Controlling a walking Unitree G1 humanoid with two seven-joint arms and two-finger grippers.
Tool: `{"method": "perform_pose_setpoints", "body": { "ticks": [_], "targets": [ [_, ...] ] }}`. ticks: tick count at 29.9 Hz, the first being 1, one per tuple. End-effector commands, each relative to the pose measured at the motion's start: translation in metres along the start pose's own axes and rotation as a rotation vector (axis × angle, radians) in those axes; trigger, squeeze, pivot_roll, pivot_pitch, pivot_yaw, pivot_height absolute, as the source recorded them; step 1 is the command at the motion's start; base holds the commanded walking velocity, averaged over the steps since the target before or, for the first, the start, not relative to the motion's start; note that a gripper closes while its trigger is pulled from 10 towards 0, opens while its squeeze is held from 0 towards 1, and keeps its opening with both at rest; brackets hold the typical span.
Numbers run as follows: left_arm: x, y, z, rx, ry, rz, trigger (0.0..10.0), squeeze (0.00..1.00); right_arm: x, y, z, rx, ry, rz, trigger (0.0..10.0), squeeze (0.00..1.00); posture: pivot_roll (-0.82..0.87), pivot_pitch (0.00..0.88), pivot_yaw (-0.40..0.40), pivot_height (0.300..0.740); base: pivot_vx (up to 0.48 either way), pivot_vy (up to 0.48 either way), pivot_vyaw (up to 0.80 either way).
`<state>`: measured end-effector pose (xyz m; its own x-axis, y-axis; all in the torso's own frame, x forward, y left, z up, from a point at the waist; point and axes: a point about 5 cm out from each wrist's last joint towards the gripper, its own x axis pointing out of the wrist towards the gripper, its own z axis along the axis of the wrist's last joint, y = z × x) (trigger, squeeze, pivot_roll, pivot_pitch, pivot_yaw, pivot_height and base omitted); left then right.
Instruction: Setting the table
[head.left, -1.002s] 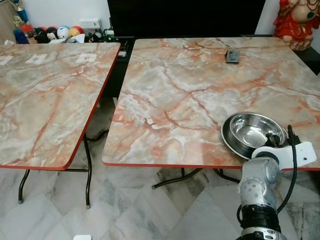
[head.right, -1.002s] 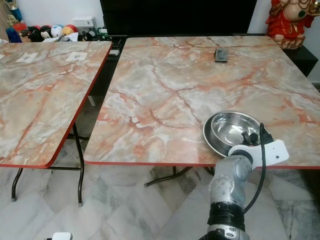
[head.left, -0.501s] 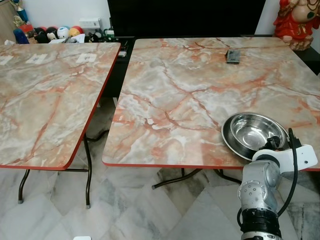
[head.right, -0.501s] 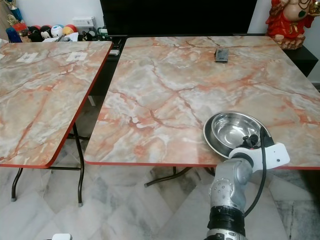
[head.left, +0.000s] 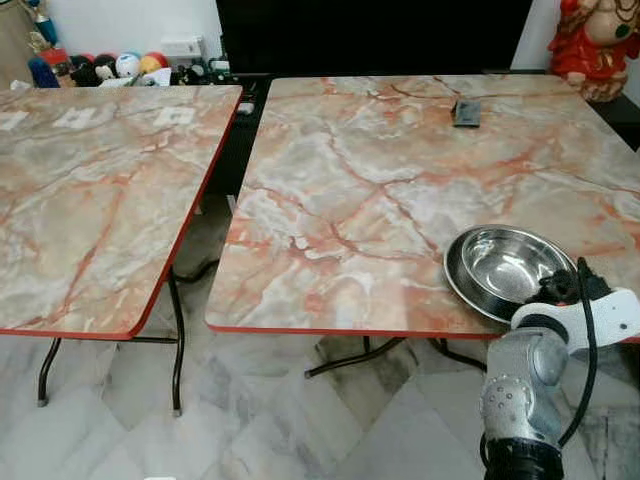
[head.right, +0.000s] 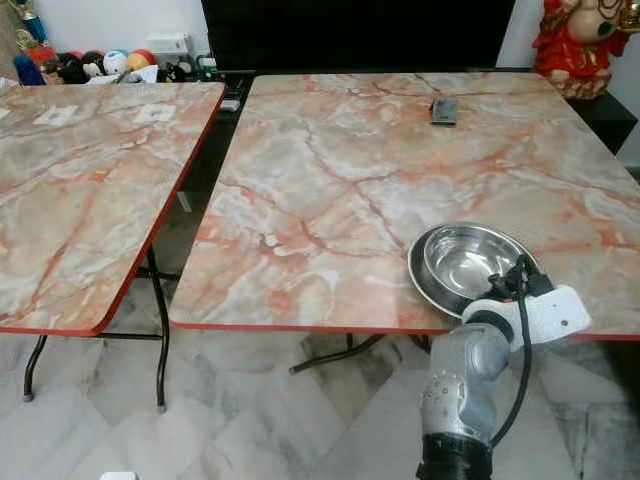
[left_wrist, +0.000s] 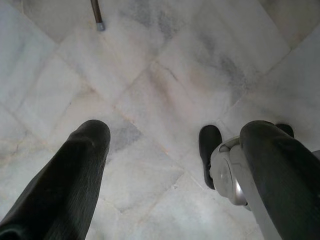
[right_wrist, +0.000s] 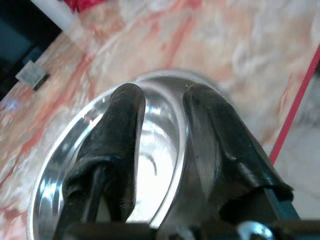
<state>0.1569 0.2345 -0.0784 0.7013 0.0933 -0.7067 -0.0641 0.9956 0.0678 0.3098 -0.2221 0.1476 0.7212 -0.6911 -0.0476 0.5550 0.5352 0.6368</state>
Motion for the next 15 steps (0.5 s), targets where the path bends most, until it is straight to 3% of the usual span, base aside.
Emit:
{"method": "perform_pose_setpoints", "body": {
  "ticks": [1,9,15],
  "targets": [
    [-0.003,0.006,-0.007,-0.015,0.02,0.018,10.0,0.0,-0.001,-0.001,0.01,-0.031,-0.048,0.009,10.0,0.0,0.0,0.119,0.031,0.74,0.0,0.0,0.0],
    [-0.002,0.002,-0.006,-0.024,0.028,0.019,10.0,0.0,0.002,0.01,0.038,-0.245,-0.188,0.202,10.0,0.0,-0.01,0.116,0.022,0.74,0.0,0.0,0.0],
    [-0.001,-0.001,-0.006,-0.032,0.034,0.023,10.0,0.0,-0.003,0.022,0.039,-0.383,-0.201,0.39,10.0,0.0,-0.02,0.115,0.018,0.74,0.0,0.0,0.0]
  ]
}}
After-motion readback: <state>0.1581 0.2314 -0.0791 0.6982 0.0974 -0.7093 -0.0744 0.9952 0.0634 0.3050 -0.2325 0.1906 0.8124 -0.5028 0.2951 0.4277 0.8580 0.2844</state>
